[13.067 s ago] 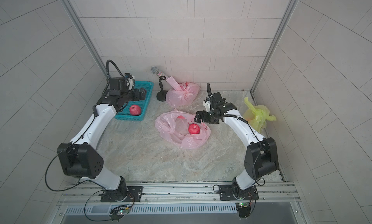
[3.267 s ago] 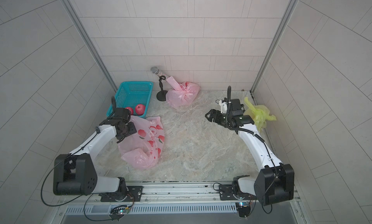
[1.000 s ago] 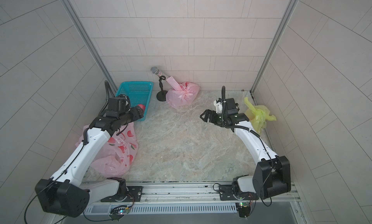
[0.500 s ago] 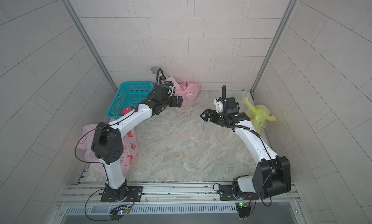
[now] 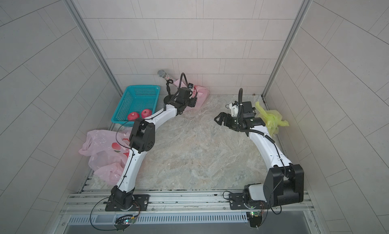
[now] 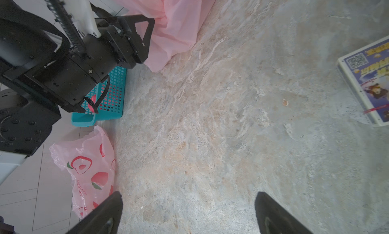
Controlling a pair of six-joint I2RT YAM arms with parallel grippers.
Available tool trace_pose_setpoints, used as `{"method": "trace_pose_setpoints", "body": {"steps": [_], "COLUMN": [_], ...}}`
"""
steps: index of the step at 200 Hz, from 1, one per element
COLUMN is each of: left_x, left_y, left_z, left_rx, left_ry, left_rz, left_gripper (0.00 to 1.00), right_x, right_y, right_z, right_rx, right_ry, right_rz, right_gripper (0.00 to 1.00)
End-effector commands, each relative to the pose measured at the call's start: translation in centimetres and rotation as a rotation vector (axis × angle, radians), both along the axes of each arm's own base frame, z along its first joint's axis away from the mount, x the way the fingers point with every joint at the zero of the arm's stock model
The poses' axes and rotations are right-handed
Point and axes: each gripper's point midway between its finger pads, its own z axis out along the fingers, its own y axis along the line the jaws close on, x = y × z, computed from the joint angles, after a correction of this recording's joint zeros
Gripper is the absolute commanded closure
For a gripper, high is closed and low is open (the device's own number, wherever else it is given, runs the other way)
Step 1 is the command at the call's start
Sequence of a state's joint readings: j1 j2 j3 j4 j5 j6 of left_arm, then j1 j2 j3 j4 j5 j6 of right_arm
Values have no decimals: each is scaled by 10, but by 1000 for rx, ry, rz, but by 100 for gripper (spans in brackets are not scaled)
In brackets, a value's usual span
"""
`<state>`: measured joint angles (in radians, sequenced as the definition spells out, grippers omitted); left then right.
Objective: Untie the knot of a plastic bag & take out the apple
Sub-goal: Move the plastic bag to the center of the board.
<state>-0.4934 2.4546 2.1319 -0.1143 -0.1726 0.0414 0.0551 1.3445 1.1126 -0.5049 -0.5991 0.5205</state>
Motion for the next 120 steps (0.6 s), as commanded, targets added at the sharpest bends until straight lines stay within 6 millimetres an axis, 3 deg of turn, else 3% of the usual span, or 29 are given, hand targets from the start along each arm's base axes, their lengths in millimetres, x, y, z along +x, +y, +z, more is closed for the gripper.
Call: {"method": "trace_pose_setpoints", "body": {"steps": [1, 18, 26, 47, 58, 78, 89, 120], "left_x": [9, 11, 10, 8, 5, -7, -17, -64], "left_y": [13, 18, 19, 22, 21, 11, 6, -7], "left_z": [-11, -29, -36, -44, -41, -19, 3, 48], "left_rx": [97, 120, 108, 66, 52, -3, -47, -126], "left_ry": [20, 75, 96, 134, 140, 107, 64, -7], "left_rz": [36, 45, 41, 45, 40, -21, -55, -177], "left_gripper": [30, 30, 38, 83, 100, 100, 100, 100], "right_x": [-4, -3, -3, -3, -2, -1, -2, -6], "right_y": [-8, -12, -13, -12, -11, -9, -6, 8], "right_z": [-10, -12, -11, -14, -14, -11, -10, -4], "right_rx": [-2, -6, -7, -2, 5, 16, 22, 37], "right_ry": [36, 46, 45, 55, 56, 44, 40, 26], "right_rz": [-11, -16, -16, -12, -7, -3, 5, 45], "right_gripper": [0, 0, 0, 0, 0, 0, 0, 0]}}
